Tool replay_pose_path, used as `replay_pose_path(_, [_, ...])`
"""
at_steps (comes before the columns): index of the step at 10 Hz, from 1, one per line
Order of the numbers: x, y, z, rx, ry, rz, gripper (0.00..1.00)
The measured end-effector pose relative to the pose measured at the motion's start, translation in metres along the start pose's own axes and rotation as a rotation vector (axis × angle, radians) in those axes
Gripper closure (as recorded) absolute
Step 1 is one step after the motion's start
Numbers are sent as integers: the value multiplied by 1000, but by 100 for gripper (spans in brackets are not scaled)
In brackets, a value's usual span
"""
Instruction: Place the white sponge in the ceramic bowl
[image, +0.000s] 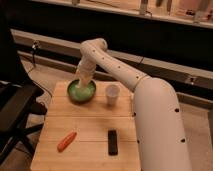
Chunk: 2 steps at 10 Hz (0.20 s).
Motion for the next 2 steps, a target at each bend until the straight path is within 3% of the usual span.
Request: replay_pose_path(2, [9,11,-4,-5,-15,40,53])
